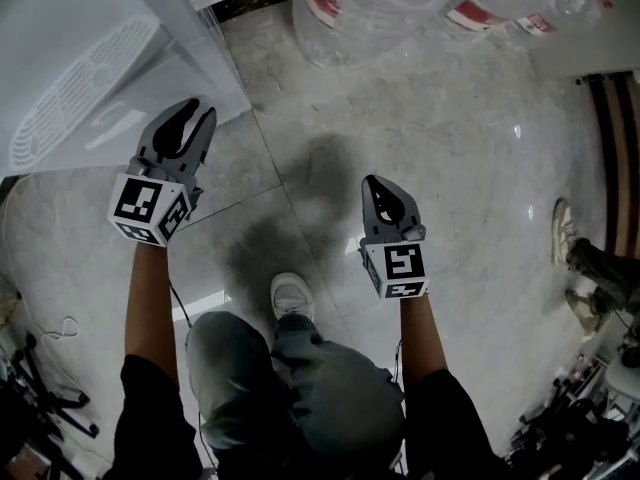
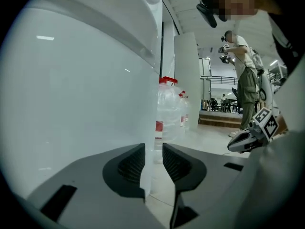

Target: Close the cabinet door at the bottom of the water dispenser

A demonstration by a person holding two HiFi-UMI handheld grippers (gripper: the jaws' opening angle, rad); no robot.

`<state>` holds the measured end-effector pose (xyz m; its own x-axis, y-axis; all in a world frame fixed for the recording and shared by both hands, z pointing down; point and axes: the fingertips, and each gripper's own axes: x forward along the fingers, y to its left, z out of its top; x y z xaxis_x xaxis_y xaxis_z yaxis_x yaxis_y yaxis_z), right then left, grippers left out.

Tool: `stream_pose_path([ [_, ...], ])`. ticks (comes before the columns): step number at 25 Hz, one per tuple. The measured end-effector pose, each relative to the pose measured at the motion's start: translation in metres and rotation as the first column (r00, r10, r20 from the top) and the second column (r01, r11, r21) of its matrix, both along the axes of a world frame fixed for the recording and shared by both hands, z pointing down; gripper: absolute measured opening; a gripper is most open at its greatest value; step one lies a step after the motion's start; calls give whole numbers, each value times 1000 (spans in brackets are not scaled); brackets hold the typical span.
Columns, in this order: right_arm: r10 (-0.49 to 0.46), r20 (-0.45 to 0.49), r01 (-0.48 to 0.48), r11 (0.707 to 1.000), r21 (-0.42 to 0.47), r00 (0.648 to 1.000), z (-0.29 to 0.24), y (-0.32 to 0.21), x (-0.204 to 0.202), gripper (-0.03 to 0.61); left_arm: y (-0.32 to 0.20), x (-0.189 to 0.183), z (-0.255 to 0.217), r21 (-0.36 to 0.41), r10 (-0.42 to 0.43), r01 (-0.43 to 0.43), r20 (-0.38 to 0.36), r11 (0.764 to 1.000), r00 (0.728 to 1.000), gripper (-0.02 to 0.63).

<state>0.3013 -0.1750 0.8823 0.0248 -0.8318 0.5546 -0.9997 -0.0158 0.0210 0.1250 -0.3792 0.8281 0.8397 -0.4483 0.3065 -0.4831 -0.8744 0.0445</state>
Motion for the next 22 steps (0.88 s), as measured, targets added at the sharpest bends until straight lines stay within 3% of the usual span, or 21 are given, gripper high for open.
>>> stream_pose_path([
  [11,-14,14,13,999,45,1000,-30,-6,-21,14,35,-14,-13,-4,10,-10,8,1000,1000,103],
  [22,-74,36,71,995,65,997,-78,-3,-71,14,65,-68,-57,19,-44,43,33,999,999,38],
])
